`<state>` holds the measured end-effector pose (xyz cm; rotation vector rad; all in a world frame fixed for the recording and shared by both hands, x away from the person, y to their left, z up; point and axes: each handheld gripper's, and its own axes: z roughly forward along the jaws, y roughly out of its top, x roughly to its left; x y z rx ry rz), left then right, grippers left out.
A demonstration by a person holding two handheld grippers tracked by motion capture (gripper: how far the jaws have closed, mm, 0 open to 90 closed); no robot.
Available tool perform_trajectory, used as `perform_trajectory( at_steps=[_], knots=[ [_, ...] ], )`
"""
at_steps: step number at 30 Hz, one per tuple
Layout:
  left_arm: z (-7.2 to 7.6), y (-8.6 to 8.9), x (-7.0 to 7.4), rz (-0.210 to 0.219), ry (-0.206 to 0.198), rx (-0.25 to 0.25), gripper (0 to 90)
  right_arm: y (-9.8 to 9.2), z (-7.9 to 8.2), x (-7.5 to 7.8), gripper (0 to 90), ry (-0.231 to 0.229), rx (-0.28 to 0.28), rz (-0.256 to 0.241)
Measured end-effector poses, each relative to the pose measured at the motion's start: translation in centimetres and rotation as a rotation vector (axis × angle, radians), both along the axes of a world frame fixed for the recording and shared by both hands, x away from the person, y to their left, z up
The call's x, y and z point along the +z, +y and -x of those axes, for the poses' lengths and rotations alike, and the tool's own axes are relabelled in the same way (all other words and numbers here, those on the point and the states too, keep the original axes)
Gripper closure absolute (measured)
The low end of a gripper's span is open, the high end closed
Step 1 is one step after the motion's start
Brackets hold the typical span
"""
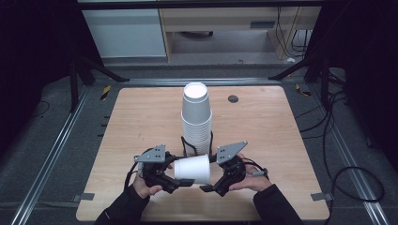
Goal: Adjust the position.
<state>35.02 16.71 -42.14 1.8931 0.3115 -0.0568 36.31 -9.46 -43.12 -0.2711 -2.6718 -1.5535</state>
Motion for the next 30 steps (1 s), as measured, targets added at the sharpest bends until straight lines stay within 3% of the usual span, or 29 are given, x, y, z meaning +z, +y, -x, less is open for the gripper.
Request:
perform_trajectory(
  at_steps=[19, 30],
  knots=[
    [0.2, -0.51, -0.18, -0.022, 0.009, -0.028, 19.8, 0.36, 0.16, -0.35, 8.0, 0.012, 0.024, -0.025],
    [0.21, -0.79, -0.29, -0.045, 0.013, -0.038, 19.9, 0.67, 0.26, -0.48, 7.0, 0.007, 0.027, -0.014]
  ],
)
